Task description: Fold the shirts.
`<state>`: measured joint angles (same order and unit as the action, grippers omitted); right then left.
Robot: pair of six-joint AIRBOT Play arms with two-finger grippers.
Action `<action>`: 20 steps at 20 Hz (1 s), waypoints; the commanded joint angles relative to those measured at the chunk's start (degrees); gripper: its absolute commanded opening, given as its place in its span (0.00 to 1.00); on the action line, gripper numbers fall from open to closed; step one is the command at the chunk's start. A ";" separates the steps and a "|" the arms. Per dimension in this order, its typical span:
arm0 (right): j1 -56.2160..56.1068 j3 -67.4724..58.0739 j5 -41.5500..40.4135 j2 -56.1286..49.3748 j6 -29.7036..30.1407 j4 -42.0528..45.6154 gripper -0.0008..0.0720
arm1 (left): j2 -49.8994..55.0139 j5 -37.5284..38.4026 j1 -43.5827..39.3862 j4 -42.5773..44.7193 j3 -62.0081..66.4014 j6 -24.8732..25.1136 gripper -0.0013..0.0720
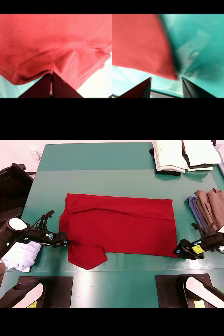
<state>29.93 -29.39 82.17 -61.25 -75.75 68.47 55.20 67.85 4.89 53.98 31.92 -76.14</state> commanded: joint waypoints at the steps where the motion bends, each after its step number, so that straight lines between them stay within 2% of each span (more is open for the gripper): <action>1: -5.07 1.92 -6.38 -0.07 0.37 -4.50 0.56 | -0.02 -0.33 0.02 0.02 0.13 0.13 0.05; 3: -9.09 0.37 -7.91 -0.07 0.37 -4.35 0.32 | -0.04 0.31 0.02 0.26 0.63 0.15 0.05; 5: -12.20 -1.86 -6.84 -0.04 0.39 -3.80 0.03 | -0.22 2.25 0.02 1.86 2.32 0.11 0.05; 8: -15.78 -6.12 -1.40 0.52 0.35 1.33 0.04 | -6.78 4.46 0.02 5.70 2.82 -2.10 0.05; 11: -18.34 -9.16 3.48 5.79 0.20 7.56 0.04 | -14.62 12.61 0.02 7.96 2.82 -4.79 0.05; 14: -18.67 -10.56 7.23 13.40 0.17 9.79 0.03 | -19.65 20.02 0.02 7.43 2.84 -6.01 0.05; 16: -18.67 -11.82 6.27 16.70 0.15 9.73 0.03 | -19.96 19.41 0.00 6.93 2.84 -6.38 0.05; 20: -18.69 -19.17 2.60 12.09 0.15 9.60 0.03 | -16.76 6.78 -3.17 6.95 6.38 -3.65 0.05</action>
<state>11.44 -44.29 86.70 -47.51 -75.50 77.41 37.28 81.43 3.42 60.88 36.27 -81.52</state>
